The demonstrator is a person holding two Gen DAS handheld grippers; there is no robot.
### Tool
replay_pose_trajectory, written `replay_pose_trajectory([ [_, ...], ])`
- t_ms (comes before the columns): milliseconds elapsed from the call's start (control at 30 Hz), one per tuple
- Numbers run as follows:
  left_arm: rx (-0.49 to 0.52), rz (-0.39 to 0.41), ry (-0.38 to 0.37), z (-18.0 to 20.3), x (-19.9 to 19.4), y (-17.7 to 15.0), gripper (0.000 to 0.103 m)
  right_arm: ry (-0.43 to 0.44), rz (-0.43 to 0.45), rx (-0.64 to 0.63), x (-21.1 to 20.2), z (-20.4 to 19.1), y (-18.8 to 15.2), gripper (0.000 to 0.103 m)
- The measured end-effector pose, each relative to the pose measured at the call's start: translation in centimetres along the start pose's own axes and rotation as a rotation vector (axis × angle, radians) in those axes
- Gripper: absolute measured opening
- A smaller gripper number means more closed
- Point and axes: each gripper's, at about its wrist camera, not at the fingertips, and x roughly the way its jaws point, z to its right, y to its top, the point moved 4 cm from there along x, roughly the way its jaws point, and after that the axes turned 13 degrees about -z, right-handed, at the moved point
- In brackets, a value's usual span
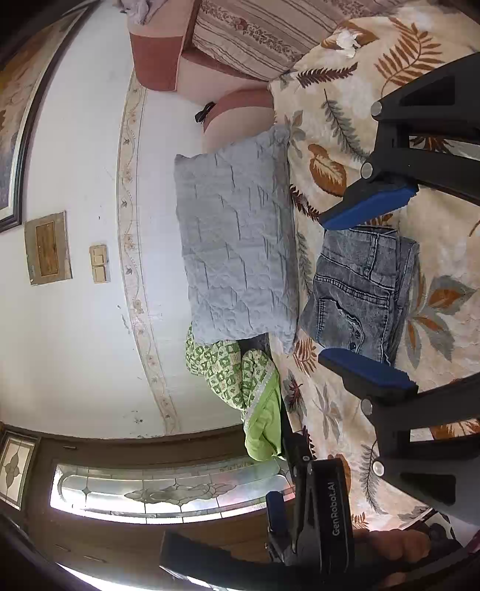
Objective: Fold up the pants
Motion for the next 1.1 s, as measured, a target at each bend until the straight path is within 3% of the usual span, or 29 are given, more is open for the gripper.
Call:
replay_pose_trajectory([
  [300,-0.031,-0.028,0.014,-1.4,0.1,-2.3,0.102,-0.016,-0.021,-0.006,-0.4,-0.9,-2.5,0.070],
  [733,-0.036,-0.171,0.048,-1.4,4.1,-7.8,0.102,-0.047,-0.086,0.007,2.5,0.3,-5.9,0.070],
  [1100,-0.019,-0.218,0.078,-0.2,5.9,-8.0,0.102,-0.040,-0.125,-0.016,4.0,0.6,-6.5,0.070],
])
